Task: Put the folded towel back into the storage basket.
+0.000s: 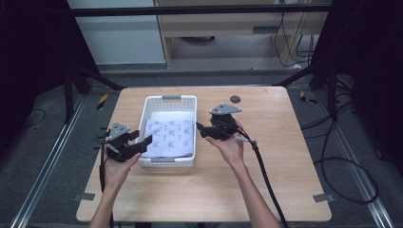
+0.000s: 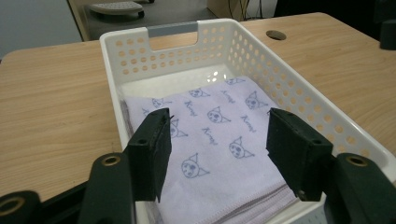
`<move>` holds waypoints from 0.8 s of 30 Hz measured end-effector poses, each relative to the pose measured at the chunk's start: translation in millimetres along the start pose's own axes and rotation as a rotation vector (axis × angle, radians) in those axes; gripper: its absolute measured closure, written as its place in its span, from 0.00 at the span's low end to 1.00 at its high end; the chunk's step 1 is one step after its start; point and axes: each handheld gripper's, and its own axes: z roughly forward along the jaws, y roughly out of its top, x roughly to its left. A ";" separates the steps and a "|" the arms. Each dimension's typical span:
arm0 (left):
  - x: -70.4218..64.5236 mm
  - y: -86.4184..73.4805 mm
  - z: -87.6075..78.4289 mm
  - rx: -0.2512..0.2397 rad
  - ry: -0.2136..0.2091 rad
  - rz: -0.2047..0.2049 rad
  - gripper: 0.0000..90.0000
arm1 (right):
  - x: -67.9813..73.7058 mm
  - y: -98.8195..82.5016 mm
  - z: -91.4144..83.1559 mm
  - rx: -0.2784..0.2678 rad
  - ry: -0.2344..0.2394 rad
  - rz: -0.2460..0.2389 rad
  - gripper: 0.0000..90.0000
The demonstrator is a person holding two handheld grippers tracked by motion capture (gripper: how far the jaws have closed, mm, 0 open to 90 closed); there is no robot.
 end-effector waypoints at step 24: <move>-11.3 -26.8 -17.1 -0.038 -0.012 0.040 0.25 | -36.7 -71.6 -94.4 -0.019 0.008 0.020 0.18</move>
